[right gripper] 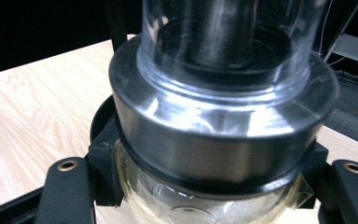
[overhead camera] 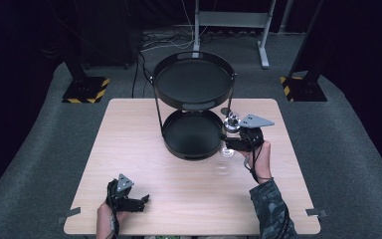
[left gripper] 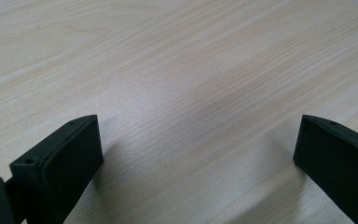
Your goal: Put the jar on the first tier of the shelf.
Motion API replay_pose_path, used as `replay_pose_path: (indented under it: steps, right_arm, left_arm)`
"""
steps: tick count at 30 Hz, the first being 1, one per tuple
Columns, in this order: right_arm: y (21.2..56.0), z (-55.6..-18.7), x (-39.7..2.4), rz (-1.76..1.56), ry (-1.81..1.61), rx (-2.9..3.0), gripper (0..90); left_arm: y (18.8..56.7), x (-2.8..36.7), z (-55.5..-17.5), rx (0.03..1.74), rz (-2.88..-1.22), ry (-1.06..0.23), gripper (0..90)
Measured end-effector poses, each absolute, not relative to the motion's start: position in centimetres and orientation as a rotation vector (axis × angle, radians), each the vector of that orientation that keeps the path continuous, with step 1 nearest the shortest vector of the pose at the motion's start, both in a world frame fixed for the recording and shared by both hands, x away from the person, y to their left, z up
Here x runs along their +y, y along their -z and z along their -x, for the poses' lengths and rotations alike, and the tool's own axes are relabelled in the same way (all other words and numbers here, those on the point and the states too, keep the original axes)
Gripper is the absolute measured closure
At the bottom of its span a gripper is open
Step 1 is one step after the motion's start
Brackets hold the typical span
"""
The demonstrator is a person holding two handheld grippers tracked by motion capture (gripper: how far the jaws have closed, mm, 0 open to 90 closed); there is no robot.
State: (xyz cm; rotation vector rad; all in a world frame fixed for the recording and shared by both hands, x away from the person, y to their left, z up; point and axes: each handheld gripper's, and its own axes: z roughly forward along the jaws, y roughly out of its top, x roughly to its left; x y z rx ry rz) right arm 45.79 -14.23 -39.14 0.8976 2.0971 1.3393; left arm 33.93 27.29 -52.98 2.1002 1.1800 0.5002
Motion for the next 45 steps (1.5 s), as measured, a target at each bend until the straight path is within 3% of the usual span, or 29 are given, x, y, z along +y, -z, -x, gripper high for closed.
replay_pose_path:
  steps: [45]
  right_arm:
    - [39.0,-48.5,-10.3,-0.860,-1.338,2.167,30.6]
  left_arm:
    - [53.0,27.2,-33.9,1.177,-2.099,-0.503,1.0]
